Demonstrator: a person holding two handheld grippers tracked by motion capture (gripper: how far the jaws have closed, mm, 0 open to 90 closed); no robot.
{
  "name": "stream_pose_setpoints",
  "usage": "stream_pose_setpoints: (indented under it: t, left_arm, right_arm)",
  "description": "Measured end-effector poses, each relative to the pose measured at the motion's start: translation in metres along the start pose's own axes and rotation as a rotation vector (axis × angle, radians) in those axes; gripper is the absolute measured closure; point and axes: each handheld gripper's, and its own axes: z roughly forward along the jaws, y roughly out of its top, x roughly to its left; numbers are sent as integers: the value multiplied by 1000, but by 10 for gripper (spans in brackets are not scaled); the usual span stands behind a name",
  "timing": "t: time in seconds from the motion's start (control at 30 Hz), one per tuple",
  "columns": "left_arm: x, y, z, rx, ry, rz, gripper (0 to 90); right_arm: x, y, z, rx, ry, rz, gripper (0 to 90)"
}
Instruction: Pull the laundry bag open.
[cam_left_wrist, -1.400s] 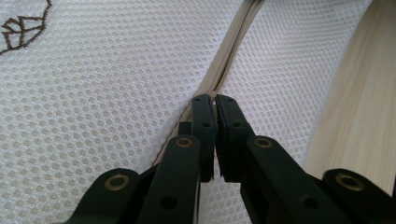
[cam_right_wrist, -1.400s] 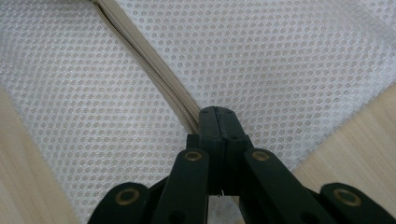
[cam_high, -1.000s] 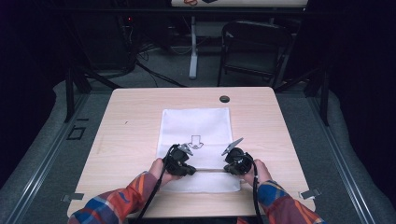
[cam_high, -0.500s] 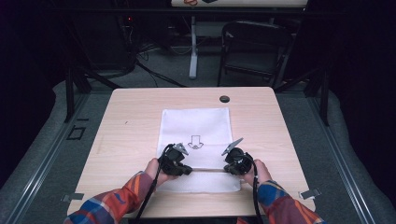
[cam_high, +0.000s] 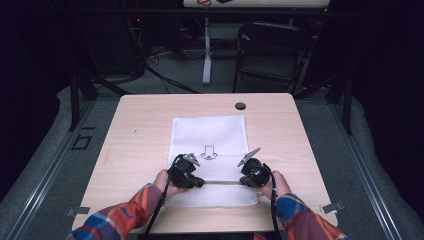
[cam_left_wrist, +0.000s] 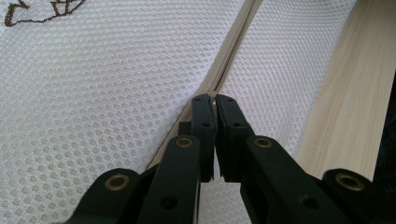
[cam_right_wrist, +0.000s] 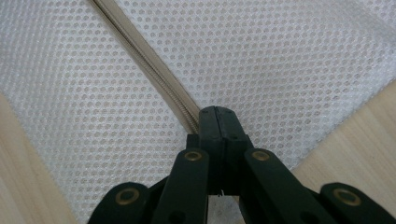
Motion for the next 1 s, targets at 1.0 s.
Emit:
stream_pose_setpoints:
  t: [1.0]
  left_arm:
    - [10, -20, -18, -4, 31, -53, 870]
  right_arm:
    - [0, 0, 0, 1, -3, -3, 900]
